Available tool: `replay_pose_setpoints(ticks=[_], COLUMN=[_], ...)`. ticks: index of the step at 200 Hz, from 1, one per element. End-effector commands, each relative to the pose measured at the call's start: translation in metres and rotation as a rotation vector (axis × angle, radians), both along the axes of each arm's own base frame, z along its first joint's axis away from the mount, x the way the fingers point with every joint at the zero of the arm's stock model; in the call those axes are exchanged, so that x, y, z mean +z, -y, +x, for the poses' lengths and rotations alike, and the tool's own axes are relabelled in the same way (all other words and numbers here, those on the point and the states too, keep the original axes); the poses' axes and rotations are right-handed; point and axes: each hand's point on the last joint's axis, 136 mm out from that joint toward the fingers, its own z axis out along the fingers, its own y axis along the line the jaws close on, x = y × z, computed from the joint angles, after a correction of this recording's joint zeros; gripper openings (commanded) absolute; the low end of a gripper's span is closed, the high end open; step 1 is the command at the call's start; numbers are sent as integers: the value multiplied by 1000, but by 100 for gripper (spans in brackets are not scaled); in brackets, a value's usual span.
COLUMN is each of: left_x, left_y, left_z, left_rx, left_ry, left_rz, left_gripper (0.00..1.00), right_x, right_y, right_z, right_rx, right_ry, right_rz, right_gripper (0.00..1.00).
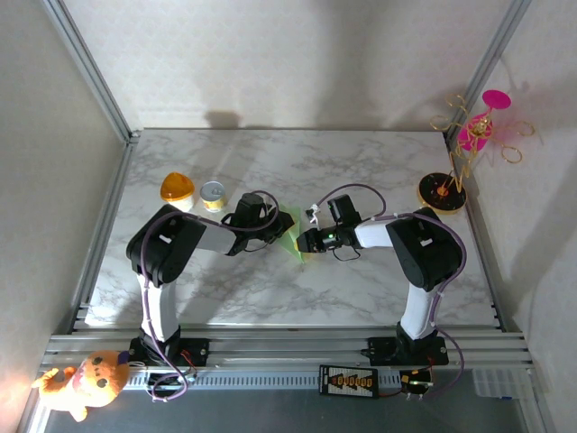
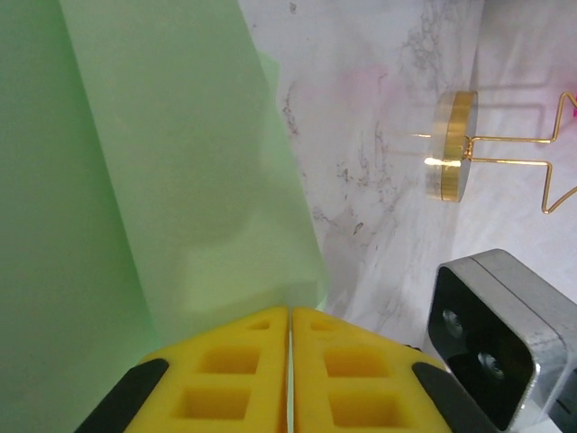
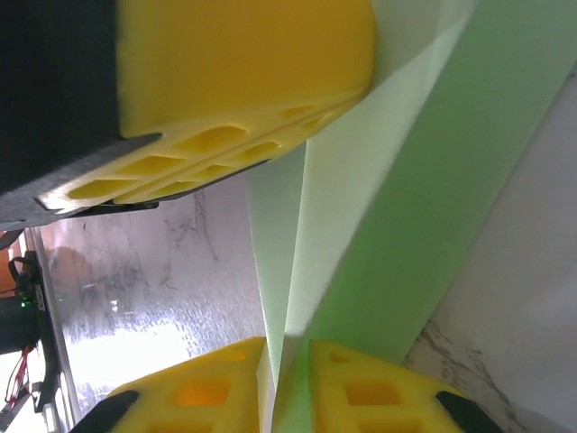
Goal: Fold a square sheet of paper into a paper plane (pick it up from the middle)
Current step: Fourth fold the wing at the center of the table.
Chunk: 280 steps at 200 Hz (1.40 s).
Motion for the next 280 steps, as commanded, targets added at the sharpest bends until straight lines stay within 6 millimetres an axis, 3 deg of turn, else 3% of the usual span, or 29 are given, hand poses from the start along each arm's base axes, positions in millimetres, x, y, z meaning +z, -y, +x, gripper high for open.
replay_pose_setpoints(ticks=[1,53,97,166,236,280], left_x=[1,-2,1,31,11,7], left_y=[8,8,8,-3,-4,7], left_z=[1,3,4,4,-1,5], left_rx=[-26,-20,-16,6,-1,-23], left_ry=[10,6,14,91,59,56], left_rz=[5,6,7,-27,-21,-23], left_gripper=[10,10,10,12,10,10], right_x=[-58,-64,-70,-73,-75,-76], right_y=[47,54,57,60,63,63], right_z=[-11,-10,-13,-14,-15,-14], right_rx=[-119,-161,-169,-175,-184,-184], right_ry=[-132,-161,-181,-195,-201,-202], right_rz=[-223,-243,-262,-270,-268,-271], right_gripper=[22,21,13,6,3,5])
